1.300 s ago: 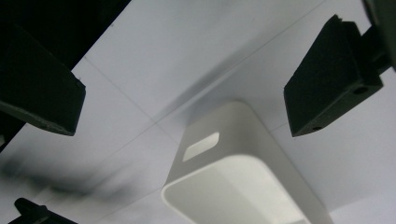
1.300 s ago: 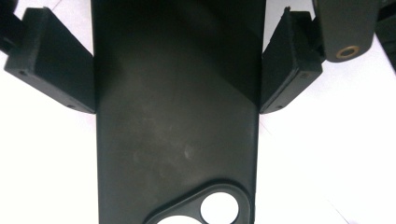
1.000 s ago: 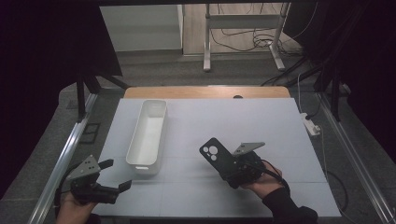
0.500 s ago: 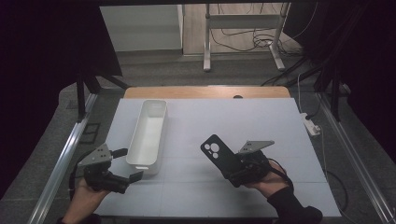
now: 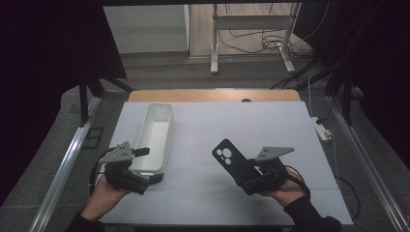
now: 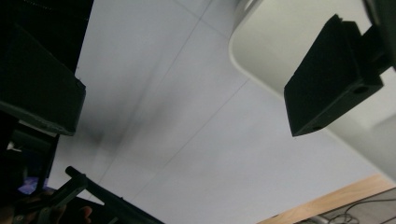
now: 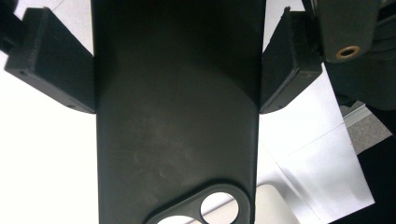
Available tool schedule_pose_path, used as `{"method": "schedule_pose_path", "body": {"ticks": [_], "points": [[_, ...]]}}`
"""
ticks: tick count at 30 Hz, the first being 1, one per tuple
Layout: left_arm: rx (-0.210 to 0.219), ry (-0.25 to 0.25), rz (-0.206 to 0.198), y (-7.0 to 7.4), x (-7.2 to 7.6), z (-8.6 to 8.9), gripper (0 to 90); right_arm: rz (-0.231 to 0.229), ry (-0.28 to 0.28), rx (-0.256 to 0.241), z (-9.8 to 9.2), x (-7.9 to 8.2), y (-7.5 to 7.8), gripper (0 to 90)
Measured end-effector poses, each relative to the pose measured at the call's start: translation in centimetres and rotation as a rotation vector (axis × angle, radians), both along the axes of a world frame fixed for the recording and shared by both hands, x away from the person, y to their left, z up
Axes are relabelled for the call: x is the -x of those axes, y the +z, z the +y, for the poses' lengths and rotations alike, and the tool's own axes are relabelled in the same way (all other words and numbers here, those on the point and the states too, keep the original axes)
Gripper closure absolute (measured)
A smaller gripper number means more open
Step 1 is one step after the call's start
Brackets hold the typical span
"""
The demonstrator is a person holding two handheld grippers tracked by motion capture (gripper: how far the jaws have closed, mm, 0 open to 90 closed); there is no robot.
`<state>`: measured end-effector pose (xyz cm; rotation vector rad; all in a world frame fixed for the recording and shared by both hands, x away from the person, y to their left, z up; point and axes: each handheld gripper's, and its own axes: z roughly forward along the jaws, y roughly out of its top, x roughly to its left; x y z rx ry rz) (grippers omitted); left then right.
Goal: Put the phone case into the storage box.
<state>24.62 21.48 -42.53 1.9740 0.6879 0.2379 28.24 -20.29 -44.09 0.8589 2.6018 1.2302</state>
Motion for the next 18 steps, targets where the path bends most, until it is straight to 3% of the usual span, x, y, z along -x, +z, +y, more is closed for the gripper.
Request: {"method": "schedule_pose_path", "body": {"ticks": [18], "points": [[0.01,-0.146,0.002,0.2,-3.0,-3.7,0.0,-0.008,0.077,-0.051,0.7,0.6,0.3,15.2]]}}
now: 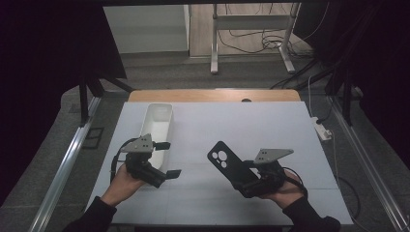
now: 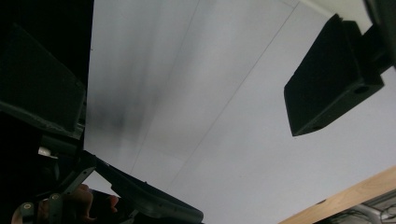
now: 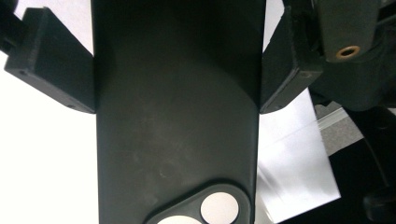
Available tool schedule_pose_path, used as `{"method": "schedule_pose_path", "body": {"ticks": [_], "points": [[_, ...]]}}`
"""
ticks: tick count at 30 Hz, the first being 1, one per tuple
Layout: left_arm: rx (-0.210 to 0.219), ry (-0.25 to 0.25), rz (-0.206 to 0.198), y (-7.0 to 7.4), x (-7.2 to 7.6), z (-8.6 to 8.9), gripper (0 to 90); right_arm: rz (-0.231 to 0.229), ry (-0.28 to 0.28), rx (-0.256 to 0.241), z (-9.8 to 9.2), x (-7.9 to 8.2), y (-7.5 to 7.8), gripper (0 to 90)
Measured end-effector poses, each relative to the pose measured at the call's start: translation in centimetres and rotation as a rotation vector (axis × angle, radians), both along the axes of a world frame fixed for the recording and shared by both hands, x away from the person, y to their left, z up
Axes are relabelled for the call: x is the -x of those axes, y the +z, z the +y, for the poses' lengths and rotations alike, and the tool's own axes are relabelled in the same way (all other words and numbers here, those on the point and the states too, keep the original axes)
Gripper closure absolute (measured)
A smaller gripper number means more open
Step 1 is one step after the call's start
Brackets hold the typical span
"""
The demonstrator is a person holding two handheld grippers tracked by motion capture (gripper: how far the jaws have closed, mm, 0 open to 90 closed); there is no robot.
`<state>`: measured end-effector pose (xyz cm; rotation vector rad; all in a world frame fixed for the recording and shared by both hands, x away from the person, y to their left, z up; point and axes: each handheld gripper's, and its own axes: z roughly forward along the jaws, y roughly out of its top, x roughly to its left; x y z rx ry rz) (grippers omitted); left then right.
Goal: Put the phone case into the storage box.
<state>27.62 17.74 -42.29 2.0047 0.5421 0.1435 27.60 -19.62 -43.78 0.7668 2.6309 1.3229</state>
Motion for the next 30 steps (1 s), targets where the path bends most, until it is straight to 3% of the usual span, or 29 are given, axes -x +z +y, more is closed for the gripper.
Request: {"method": "schedule_pose_path", "body": {"ticks": [11,22,30], "points": [[-0.009,-0.081,-0.024,0.3,-1.3,-2.0,0.0,-0.018,0.06,-0.029,0.6,0.3,0.4,15.2],[0.018,-0.175,-0.028,0.5,-2.3,-3.3,0.0,-0.022,0.122,-0.069,1.5,0.6,0.7,15.1],[0.046,-0.213,-0.012,0.5,-2.7,-4.1,0.0,-0.023,0.157,-0.081,2.1,0.6,0.8,15.1]]}}
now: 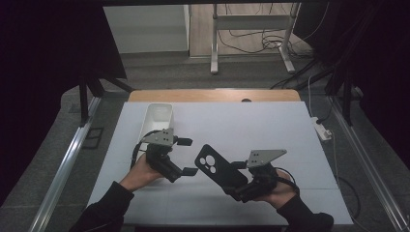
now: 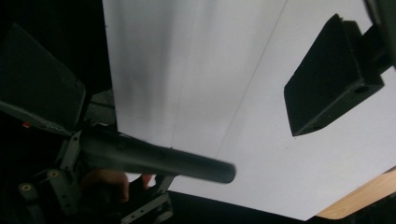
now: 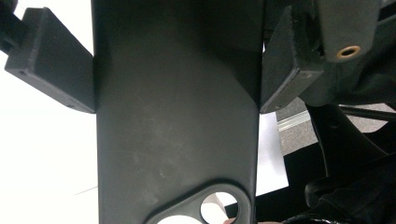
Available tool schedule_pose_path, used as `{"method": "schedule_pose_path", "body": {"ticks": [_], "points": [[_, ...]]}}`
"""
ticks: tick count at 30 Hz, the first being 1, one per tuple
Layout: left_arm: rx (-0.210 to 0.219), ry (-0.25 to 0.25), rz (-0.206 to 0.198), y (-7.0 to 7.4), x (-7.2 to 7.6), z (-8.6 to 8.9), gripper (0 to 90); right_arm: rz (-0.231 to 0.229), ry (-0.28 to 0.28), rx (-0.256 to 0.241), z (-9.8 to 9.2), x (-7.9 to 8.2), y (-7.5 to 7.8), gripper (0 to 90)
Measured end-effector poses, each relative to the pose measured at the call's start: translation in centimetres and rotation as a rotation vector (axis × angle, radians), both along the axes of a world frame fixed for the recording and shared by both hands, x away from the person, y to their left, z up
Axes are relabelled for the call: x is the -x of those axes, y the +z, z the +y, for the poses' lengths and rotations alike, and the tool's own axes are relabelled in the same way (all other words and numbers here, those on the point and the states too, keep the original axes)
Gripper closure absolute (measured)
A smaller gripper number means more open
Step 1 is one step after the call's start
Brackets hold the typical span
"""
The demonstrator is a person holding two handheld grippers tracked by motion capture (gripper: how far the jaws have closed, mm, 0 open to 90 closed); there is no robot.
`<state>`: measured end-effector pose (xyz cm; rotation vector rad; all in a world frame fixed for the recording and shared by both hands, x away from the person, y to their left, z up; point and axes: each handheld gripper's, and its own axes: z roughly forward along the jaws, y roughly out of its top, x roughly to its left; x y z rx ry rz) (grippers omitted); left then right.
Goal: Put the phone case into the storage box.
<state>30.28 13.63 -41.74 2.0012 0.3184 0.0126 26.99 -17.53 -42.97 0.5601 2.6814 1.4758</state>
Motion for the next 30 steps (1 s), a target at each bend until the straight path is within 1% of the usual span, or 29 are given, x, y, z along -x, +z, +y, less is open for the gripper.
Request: {"method": "schedule_pose_path", "body": {"ticks": [2,6,9,10,17,23,24,26,27,28,30], "points": [[0.004,-0.012,0.001,0.0,0.1,-0.2,0.0,0.0,0.013,-0.004,0.2,0.0,0.0,15.1],[0.02,-0.054,0.001,-0.1,0.5,-0.5,0.0,0.003,0.044,-0.014,0.5,0.1,0.0,15.1],[0.026,-0.073,0.0,-0.2,0.6,-0.6,0.0,0.007,0.065,-0.024,0.7,0.1,0.0,15.1],[0.026,-0.073,0.0,-0.2,0.6,-0.6,0.0,0.008,0.07,-0.024,0.8,0.1,0.0,15.1],[0.045,-0.118,0.0,-0.2,0.7,-0.8,0.0,0.01,0.103,-0.029,1.3,0.1,0.0,15.0],[0.063,-0.161,0.014,-0.3,0.8,-1.0,0.9,0.006,0.133,-0.04,1.6,0.2,0.0,14.9],[0.063,-0.161,0.014,-0.3,0.8,-1.0,1.4,0.006,0.133,-0.04,1.6,0.2,0.0,14.9],[0.074,-0.186,0.022,-0.3,0.8,-1.0,2.6,0.003,0.146,-0.045,1.6,0.3,0.0,14.9],[0.074,-0.186,0.022,-0.3,0.8,-1.0,3.4,0.003,0.146,-0.045,1.6,0.3,0.0,14.9],[0.073,-0.197,0.019,-0.3,0.8,-1.0,3.4,0.002,0.15,-0.048,1.6,0.3,0.0,14.9],[0.08,-0.211,0.027,-0.3,0.8,-1.0,4.8,0.003,0.159,-0.051,1.6,0.3,0.0,14.8]]}}
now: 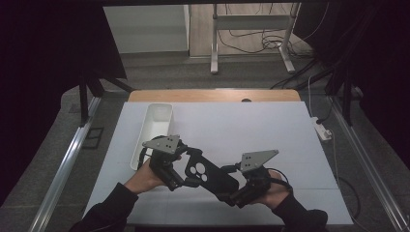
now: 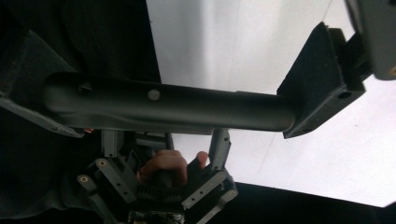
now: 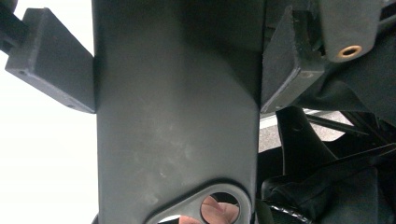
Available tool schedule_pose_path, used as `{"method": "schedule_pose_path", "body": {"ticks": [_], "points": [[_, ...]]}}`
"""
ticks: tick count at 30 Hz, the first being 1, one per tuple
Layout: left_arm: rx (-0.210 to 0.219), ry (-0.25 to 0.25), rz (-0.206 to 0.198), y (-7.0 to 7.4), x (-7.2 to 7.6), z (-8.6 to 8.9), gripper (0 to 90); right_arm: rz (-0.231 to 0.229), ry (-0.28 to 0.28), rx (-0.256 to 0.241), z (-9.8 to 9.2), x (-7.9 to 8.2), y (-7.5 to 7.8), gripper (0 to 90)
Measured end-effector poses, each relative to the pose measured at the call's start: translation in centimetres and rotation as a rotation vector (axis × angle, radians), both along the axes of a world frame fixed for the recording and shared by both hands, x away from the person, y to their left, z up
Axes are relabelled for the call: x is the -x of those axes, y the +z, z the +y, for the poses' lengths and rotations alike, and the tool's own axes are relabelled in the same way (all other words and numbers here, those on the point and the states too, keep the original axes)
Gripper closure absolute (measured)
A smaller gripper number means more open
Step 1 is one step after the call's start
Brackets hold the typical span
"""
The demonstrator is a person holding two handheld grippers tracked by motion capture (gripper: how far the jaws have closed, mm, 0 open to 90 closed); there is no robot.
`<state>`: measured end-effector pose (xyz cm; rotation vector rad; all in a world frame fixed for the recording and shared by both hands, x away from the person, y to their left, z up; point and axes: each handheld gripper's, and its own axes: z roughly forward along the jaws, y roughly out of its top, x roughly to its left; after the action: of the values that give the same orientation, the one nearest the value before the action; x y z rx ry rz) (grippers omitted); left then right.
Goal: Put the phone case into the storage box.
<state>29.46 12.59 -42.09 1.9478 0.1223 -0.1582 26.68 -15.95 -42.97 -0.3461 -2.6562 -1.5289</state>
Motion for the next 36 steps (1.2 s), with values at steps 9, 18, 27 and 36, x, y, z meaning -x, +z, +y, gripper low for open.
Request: {"method": "schedule_pose_path", "body": {"ticks": [9,18,27,36], "points": [[0.017,-0.033,0.032,0.02,0.08,0.05,10.7,-0.002,0.028,-0.002,-0.1,0.0,-0.07,14.8],[-0.016,-0.026,0.044,0.26,0.15,0.02,14.6,-0.03,0.03,0.021,0.01,0.12,-0.26,14.3],[-0.032,0.007,0.033,0.49,0.38,-0.16,15.1,-0.074,0.018,0.042,0.29,0.11,-0.36,13.0],[-0.076,0.079,0.028,0.64,0.42,-0.14,15.1,-0.112,-0.074,0.094,0.65,0.18,-0.53,2.9]]}}
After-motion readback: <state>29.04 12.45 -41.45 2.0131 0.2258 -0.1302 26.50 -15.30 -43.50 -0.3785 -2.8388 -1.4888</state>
